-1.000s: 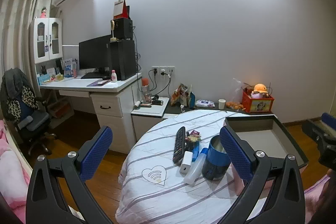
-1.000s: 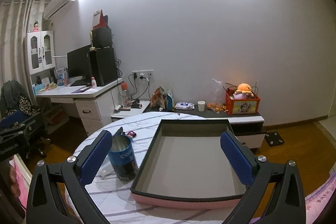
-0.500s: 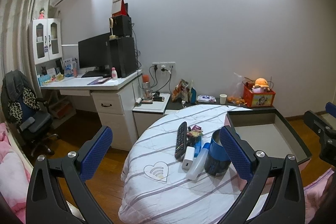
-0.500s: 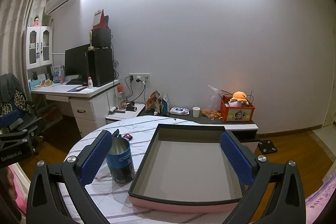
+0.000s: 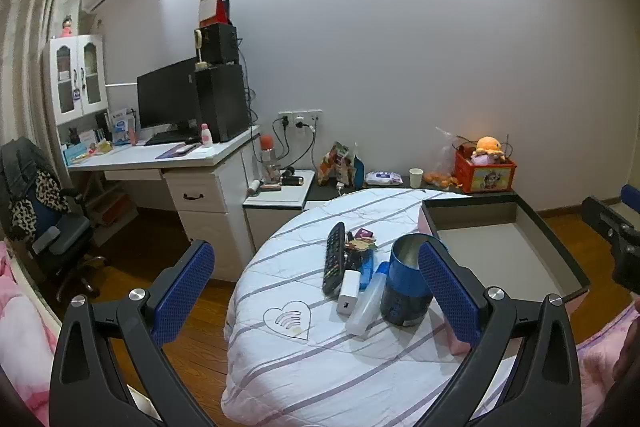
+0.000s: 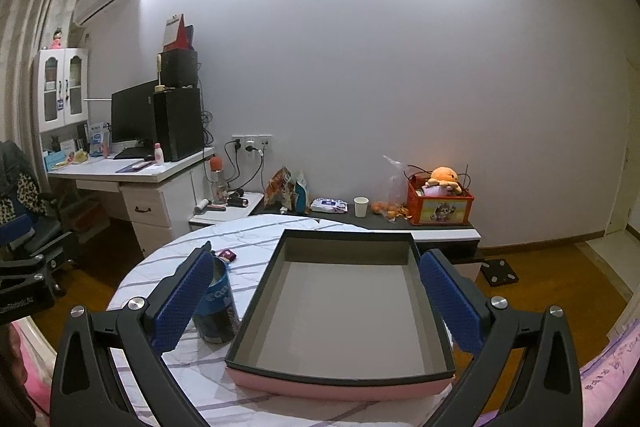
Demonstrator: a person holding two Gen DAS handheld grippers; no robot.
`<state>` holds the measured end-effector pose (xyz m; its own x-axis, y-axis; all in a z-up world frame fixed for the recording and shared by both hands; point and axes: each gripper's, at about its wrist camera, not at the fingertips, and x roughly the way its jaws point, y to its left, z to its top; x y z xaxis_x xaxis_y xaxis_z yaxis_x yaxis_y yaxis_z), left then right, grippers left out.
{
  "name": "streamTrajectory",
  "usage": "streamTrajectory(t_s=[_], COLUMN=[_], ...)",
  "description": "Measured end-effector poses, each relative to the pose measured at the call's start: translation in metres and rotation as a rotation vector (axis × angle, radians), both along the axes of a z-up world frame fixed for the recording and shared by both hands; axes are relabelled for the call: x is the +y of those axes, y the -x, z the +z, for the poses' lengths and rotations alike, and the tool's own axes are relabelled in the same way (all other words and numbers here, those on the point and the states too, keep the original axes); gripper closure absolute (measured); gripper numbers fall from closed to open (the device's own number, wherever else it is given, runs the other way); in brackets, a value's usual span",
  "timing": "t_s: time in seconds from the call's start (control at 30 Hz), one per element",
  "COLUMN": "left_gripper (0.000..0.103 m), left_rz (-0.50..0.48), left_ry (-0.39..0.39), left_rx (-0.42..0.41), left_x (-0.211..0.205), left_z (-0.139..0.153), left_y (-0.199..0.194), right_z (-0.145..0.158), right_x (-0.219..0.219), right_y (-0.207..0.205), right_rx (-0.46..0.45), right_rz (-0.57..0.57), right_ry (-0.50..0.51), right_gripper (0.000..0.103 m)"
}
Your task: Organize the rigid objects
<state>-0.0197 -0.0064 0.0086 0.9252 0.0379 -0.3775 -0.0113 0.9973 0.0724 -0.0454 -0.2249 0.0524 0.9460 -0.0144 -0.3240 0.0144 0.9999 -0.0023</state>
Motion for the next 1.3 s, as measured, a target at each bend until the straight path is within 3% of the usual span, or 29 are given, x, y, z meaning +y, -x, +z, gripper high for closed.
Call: streamTrajectory(t_s=[0.4, 1.3], left_gripper=[0.0, 0.0], left_rz=[-0.018, -0.01], left_ry=[-0.024, -0.023], left_rx=[0.015, 0.022], left_x=[-0.009, -0.007], left_z=[-0.003, -0.007], left_y=[-0.004, -0.008], right_z=[0.01, 0.003], right_x=[-0.012, -0.02], right_y=[0.007, -0.005], right_rx=[-0.08, -0.012], right_rz=[-0.028, -0.012], right_ry=[-0.046, -0.067], right_gripper=[0.0, 0.0])
